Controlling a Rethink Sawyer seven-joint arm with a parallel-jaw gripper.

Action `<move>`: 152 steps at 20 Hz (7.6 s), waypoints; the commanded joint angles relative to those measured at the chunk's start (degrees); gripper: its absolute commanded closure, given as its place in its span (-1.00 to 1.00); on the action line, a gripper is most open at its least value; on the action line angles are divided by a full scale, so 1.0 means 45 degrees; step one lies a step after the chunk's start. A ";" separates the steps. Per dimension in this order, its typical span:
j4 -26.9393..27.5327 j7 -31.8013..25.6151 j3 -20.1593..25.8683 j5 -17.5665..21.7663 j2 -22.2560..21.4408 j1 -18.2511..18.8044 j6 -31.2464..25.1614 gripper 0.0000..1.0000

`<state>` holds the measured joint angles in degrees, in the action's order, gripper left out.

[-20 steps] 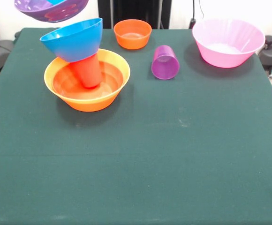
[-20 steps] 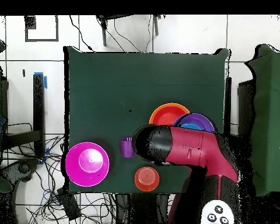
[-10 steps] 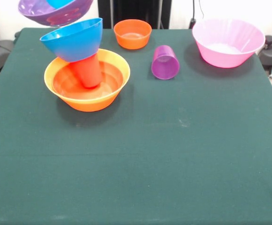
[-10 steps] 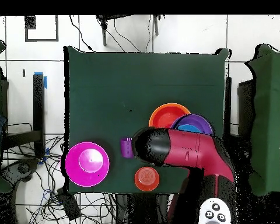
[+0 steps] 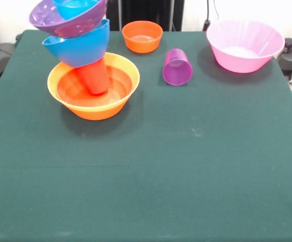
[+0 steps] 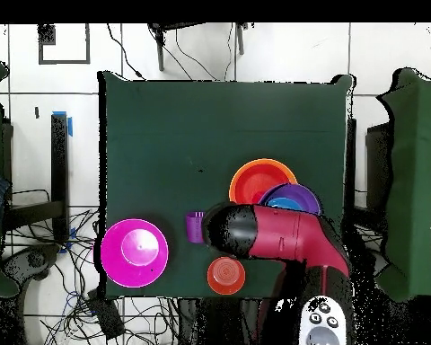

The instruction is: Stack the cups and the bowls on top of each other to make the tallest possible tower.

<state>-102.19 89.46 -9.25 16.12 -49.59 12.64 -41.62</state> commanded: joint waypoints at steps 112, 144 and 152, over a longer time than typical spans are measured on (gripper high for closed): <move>0.0189 0.3169 -0.0698 -0.0191 0.2210 -0.1377 0.5628 1.00; -0.1511 0.2292 0.2191 -0.0859 0.1680 0.0140 0.4705 1.00; -0.1988 0.2219 0.2340 -0.0697 0.1375 0.0236 0.4471 1.00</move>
<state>-105.23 95.36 -6.28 13.78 -44.75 13.48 -18.18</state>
